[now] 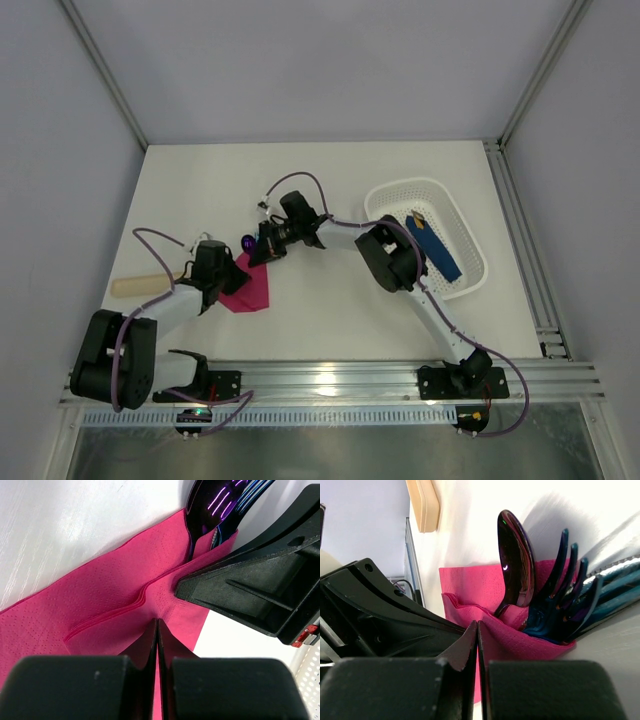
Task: Place the utensils on the paper napkin and roll it up
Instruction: Adjust the napkin at the center of the board.
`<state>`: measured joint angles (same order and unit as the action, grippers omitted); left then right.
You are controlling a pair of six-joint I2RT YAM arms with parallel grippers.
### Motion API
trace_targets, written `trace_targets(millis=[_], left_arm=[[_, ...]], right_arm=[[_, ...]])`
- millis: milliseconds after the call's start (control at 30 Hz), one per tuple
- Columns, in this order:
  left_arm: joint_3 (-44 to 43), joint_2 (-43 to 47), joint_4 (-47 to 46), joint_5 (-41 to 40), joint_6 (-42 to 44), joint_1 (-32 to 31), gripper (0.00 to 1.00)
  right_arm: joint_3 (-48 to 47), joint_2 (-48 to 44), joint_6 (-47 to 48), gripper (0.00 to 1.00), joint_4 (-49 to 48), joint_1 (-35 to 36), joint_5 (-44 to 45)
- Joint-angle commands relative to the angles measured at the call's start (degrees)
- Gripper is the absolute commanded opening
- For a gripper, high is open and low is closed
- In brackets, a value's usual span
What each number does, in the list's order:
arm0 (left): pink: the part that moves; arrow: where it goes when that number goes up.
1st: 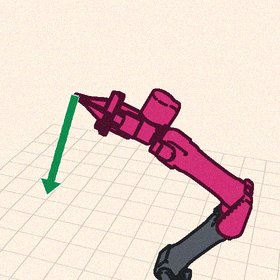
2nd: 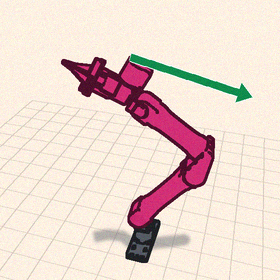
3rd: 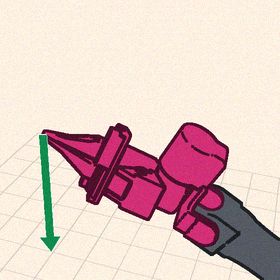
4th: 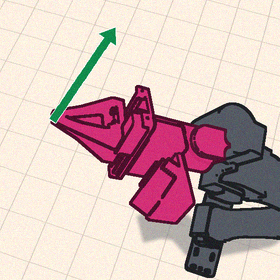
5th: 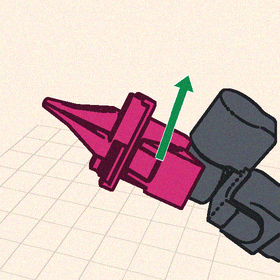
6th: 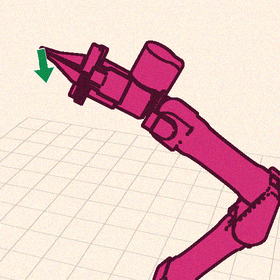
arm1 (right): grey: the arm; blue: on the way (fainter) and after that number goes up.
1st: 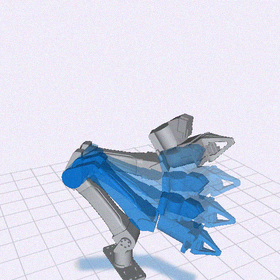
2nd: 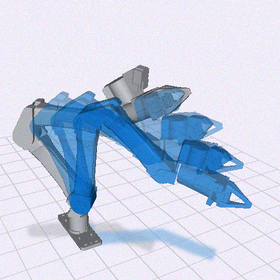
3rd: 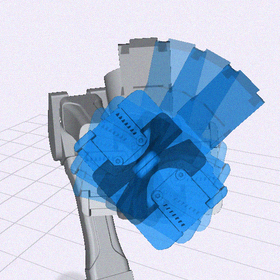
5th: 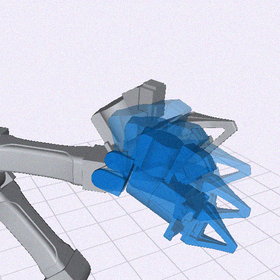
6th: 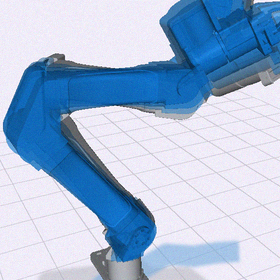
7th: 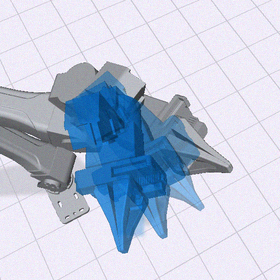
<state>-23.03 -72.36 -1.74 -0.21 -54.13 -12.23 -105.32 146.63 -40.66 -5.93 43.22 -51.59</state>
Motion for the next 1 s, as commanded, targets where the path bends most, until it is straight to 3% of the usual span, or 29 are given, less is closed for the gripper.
trace_targets(millis=[0,267,567,800,967], left_arm=[[0.09,-2.96,-0.28,-1.12,-0.01,0.36,0.0],[0.88,-7.62,-3.97,1.61,-1.68,-0.16,0.0],[2.28,-8.5,-6.26,2.4,-2.82,-0.87,0.0],[2.55,-9.38,-7.32,2.84,-3.18,-1.13,0.0],[2.46,-9.82,-7.58,3.02,-3.26,-1.22,0.0]], right_arm=[[0.9,-0.46,2.7,0.04,4.35,-1.12,5.89],[1.69,-1.52,3.39,0.04,5.49,-2.0,5.98],[8.1,-11.71,9.11,0.04,5.23,-3.06,5.37],[19.52,-17.69,7.71,0.04,-1.0,-2.18,1.77],[20.15,-17.34,7.01,0.04,-4.43,-0.25,-0.96]])
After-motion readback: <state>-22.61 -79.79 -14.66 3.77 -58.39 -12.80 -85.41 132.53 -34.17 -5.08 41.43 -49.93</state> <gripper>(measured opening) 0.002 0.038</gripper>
